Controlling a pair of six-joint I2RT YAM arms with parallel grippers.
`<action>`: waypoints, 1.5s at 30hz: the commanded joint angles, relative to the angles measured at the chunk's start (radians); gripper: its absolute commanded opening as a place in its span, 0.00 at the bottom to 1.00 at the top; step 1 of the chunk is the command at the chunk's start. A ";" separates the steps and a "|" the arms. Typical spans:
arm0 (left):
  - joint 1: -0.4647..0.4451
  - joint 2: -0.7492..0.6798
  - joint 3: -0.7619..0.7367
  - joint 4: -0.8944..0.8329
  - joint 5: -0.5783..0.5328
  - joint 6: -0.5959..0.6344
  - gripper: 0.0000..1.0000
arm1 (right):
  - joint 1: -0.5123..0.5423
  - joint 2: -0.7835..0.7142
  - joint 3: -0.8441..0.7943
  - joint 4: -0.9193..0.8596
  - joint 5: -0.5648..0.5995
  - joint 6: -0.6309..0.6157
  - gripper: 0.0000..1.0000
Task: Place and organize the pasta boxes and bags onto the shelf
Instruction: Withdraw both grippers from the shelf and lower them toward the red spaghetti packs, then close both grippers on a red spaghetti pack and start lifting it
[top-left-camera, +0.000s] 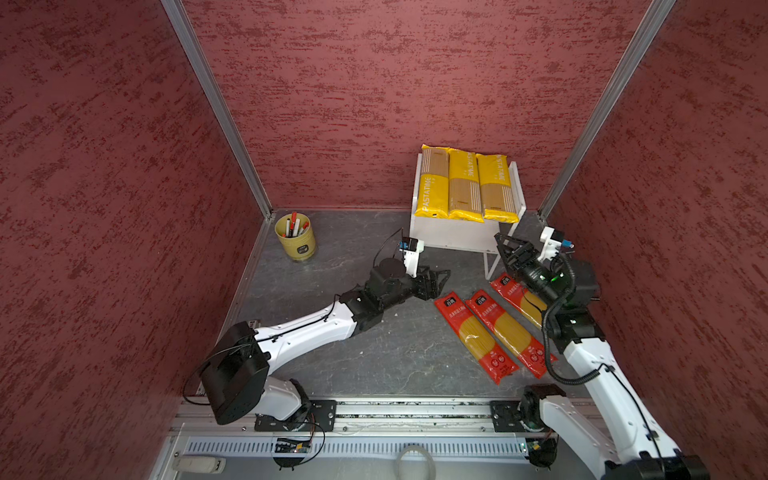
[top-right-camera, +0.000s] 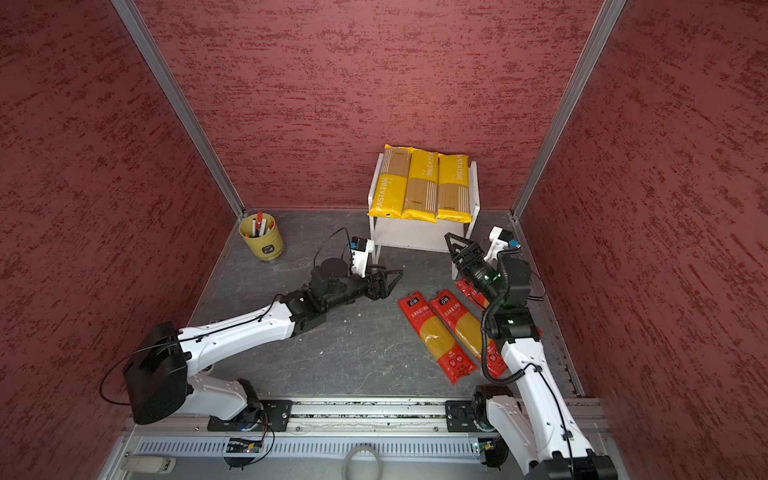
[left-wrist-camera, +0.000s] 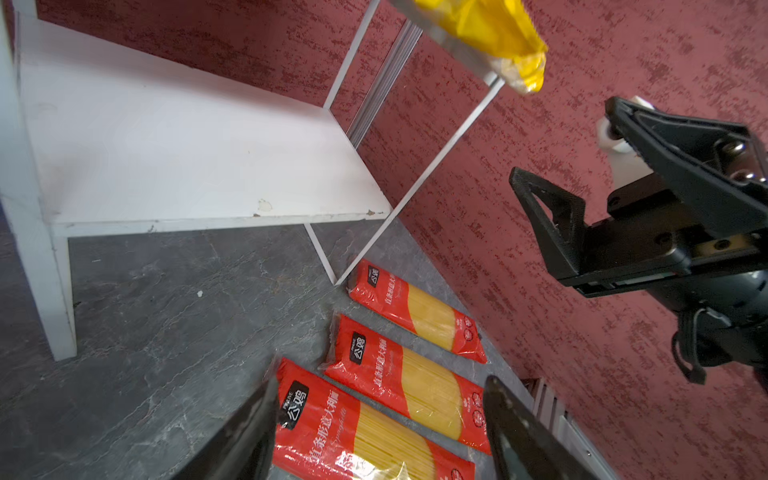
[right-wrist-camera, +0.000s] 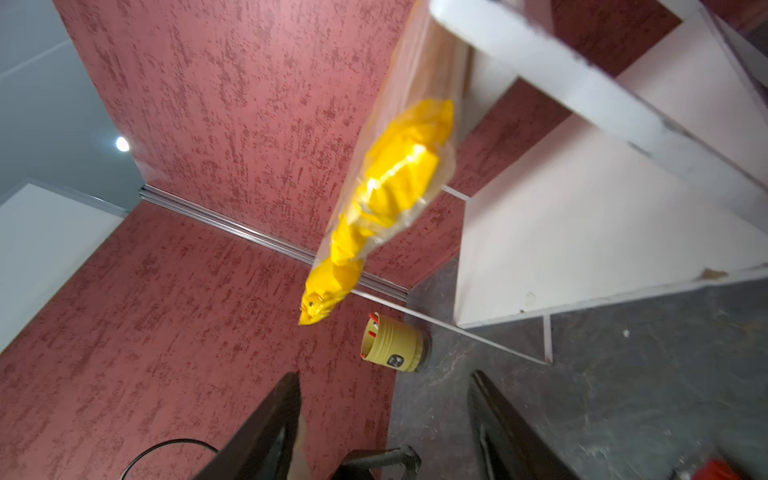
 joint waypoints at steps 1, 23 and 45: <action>-0.089 0.029 -0.047 0.105 -0.178 0.068 0.77 | 0.034 -0.022 -0.161 -0.230 0.095 -0.085 0.62; -0.169 0.255 -0.192 -0.020 -0.323 -0.631 0.78 | 0.357 0.134 -0.389 -0.339 0.396 -0.037 0.60; -0.118 0.222 -0.234 -0.120 -0.202 -0.715 0.72 | 0.492 0.396 -0.227 -0.152 0.215 -0.181 0.64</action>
